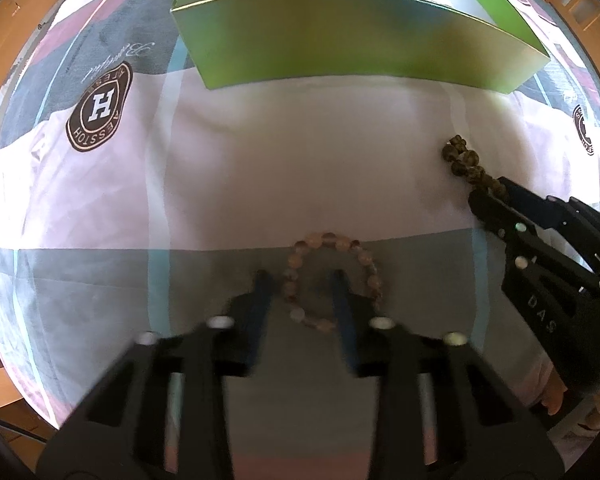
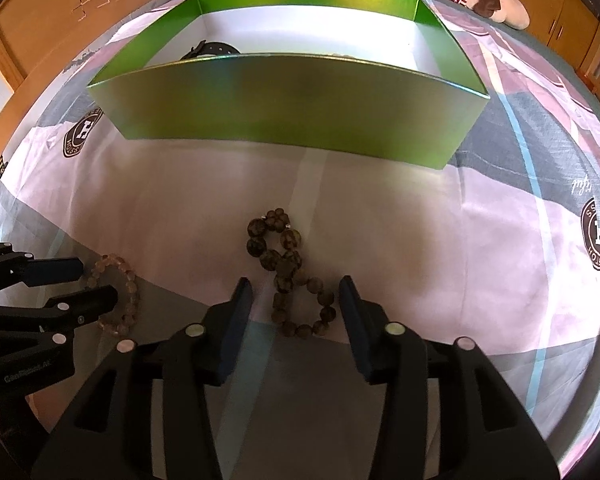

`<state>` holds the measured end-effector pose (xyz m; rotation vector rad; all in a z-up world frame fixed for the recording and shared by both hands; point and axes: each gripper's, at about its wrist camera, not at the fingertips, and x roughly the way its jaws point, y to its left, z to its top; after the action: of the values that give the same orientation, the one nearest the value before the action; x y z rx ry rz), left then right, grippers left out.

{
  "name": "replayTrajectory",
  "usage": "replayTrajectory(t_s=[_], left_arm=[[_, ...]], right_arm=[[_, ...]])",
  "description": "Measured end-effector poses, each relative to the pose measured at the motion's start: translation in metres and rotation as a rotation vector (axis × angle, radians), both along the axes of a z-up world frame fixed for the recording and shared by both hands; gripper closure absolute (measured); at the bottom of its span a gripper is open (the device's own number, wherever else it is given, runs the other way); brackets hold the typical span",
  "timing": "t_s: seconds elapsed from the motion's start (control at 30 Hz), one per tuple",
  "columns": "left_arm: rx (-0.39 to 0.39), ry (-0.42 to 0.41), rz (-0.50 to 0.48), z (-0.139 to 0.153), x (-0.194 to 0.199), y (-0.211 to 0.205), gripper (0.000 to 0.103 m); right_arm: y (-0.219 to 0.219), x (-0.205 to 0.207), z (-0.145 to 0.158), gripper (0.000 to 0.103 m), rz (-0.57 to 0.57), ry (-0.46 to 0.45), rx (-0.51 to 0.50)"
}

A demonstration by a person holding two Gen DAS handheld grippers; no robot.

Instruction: Organize jewelry

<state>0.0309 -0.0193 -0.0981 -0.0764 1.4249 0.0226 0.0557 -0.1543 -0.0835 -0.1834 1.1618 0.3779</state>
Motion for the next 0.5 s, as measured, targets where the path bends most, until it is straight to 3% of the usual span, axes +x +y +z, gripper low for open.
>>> replayTrajectory(t_s=[0.13, 0.23, 0.5], left_arm=[[-0.009, -0.014, 0.011, 0.002, 0.001, 0.003, 0.093], [-0.013, -0.045, 0.024, 0.008, 0.002, 0.007, 0.096], [-0.114, -0.132, 0.093, 0.031, 0.006, 0.043, 0.096]], right_arm=[[-0.001, 0.001, 0.001, 0.085, -0.003, -0.002, 0.017], [-0.003, 0.002, 0.005, 0.092, -0.012, -0.012, 0.041], [-0.018, 0.003, 0.024, 0.094, -0.068, -0.078, 0.123]])
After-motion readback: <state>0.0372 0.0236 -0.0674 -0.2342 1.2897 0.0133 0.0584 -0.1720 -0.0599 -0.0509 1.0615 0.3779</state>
